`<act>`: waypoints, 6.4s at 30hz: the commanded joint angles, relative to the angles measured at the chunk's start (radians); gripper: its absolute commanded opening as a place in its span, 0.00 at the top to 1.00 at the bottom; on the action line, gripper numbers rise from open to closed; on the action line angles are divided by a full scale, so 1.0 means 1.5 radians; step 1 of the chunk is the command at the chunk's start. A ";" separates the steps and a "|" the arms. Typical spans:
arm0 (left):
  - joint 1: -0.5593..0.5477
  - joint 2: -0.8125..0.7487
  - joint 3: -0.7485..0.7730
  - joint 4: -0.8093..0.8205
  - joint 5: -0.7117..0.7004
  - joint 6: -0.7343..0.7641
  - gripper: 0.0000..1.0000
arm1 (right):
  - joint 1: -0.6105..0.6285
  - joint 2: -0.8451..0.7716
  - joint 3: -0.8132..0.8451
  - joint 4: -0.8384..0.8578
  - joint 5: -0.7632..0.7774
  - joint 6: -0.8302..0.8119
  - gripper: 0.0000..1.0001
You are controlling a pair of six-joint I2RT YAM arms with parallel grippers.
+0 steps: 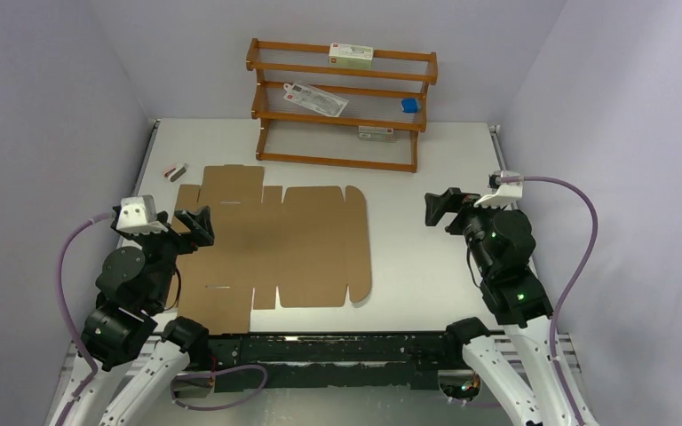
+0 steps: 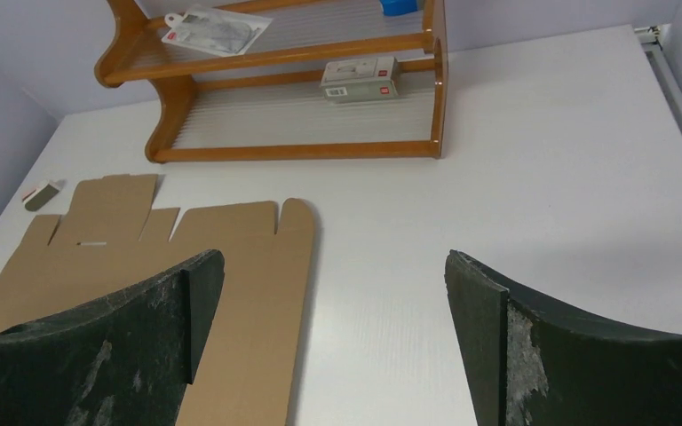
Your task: Fold the paper box
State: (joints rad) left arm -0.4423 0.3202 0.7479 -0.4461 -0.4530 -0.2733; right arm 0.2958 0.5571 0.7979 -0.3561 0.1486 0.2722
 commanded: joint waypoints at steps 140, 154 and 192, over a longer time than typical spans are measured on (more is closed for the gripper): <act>0.344 0.523 -0.142 -0.078 0.112 -0.388 0.01 | 0.060 0.783 0.079 0.257 -0.332 0.021 0.00; 0.345 0.640 -0.078 0.011 0.208 -0.330 0.02 | 0.072 0.722 0.000 0.147 -0.294 0.019 0.00; 0.328 0.530 -0.062 -0.101 0.167 -0.270 0.02 | -0.071 0.815 0.168 0.269 -0.410 0.066 0.09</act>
State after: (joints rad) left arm 0.0292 1.1496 0.7006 -0.5564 -0.2195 -0.6701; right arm 0.2058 1.7027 1.0008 -0.0479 -0.4015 0.3595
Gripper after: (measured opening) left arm 0.985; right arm 0.919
